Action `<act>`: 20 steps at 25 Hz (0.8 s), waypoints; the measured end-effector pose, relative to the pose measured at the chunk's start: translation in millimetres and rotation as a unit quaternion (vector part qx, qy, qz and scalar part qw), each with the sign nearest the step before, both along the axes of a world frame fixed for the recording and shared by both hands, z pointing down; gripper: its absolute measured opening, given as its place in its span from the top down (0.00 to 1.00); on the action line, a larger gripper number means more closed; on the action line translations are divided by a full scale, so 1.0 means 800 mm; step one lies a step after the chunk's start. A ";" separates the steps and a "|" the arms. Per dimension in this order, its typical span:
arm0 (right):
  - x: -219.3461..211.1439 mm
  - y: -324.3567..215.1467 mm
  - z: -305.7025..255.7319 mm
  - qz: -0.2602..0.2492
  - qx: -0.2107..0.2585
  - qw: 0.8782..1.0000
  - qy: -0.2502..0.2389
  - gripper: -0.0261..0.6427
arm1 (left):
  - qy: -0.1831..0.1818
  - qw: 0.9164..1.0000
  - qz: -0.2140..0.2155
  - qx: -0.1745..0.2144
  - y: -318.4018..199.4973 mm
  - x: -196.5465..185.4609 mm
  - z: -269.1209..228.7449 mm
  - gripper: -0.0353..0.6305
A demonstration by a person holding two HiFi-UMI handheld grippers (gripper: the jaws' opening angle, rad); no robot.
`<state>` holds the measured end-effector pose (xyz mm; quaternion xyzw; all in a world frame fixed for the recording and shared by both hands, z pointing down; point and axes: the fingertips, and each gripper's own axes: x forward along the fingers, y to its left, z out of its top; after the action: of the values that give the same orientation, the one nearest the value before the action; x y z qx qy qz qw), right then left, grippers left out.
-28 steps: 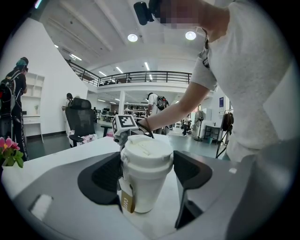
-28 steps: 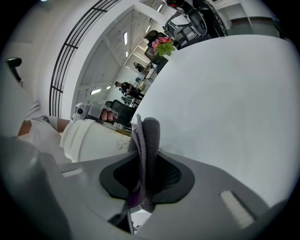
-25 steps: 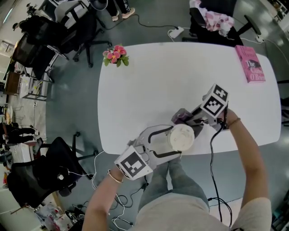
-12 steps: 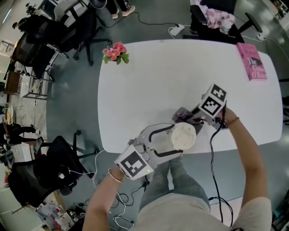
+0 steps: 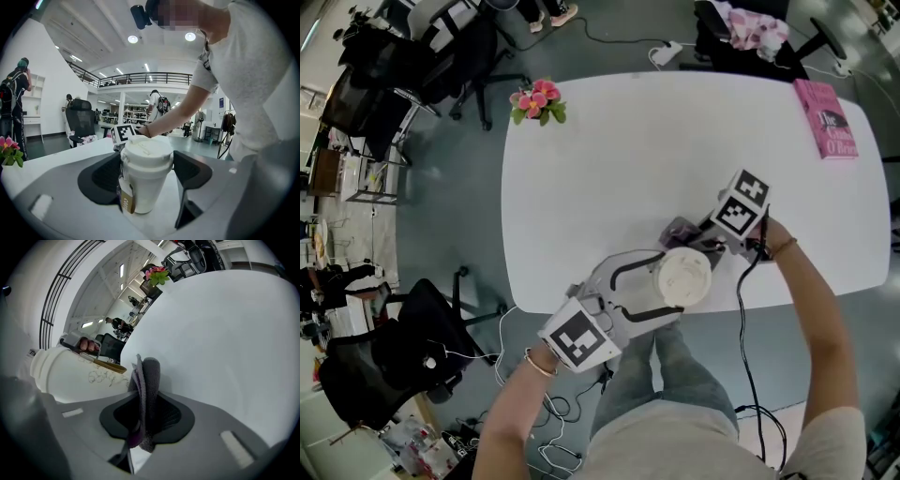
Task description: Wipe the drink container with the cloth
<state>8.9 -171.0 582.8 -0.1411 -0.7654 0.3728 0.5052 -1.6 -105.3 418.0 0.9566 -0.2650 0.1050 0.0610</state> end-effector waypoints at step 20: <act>0.005 -0.003 0.007 0.018 0.030 0.999 0.007 0.86 | 0.006 1.000 -0.012 -0.007 -0.002 0.002 0.001 0.41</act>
<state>13.0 -173.5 588.1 -0.1095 -0.7753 0.3594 0.5077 -0.3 -106.6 418.9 0.9535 -0.2754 0.1001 0.0702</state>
